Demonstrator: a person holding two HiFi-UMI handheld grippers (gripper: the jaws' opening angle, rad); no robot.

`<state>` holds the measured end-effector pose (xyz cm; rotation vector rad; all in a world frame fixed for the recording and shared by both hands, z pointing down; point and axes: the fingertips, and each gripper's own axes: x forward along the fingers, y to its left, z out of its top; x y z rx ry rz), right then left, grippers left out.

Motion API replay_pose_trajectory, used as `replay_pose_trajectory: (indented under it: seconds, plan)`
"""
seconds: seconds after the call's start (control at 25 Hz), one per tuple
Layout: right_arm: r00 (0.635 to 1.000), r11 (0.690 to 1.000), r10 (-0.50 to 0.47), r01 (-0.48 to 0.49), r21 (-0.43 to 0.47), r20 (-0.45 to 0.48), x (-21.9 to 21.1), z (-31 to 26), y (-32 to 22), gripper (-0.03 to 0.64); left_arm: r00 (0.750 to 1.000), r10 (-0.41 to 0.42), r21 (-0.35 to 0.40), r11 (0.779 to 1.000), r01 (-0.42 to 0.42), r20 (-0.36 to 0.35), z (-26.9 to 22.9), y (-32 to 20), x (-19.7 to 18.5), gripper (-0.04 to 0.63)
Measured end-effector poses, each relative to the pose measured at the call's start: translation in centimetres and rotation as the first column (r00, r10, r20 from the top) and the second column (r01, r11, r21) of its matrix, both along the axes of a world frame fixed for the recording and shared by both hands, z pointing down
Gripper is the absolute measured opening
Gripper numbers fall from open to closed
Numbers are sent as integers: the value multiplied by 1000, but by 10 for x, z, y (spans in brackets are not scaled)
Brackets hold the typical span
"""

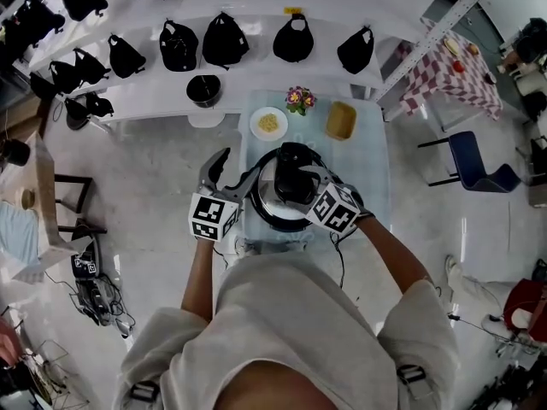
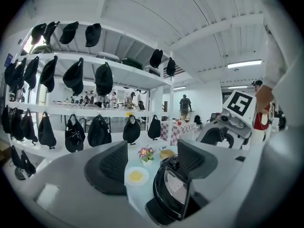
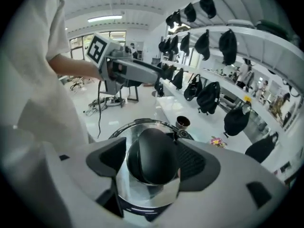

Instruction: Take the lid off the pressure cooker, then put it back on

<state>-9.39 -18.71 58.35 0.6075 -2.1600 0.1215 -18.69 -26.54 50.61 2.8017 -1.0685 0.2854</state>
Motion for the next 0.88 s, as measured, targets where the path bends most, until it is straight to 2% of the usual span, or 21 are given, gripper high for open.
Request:
replay_pose_trajectory:
  seconds: [0.24,0.48,0.6,0.88]
  plan:
    - [970,983,-177,164,-85,-168,-4,19,0,311,1000,-13,-16,1000,13,-1,5,9,-6,310]
    - [897,941,-329,284,-183,-296,0,32,0,310,1000,-21,-12,1000,20,-18,0,9,-9,310]
    - [877,925,-365,303,-231,-311,-3,35,-1,290,1000,-18,-17,1000,18,-20,0,10,-7,310]
    - [888,906,-369,278,-319,-275,-7,37,-6,288,999,-14,-22,1000,13,-42,-1,13,-1,310]
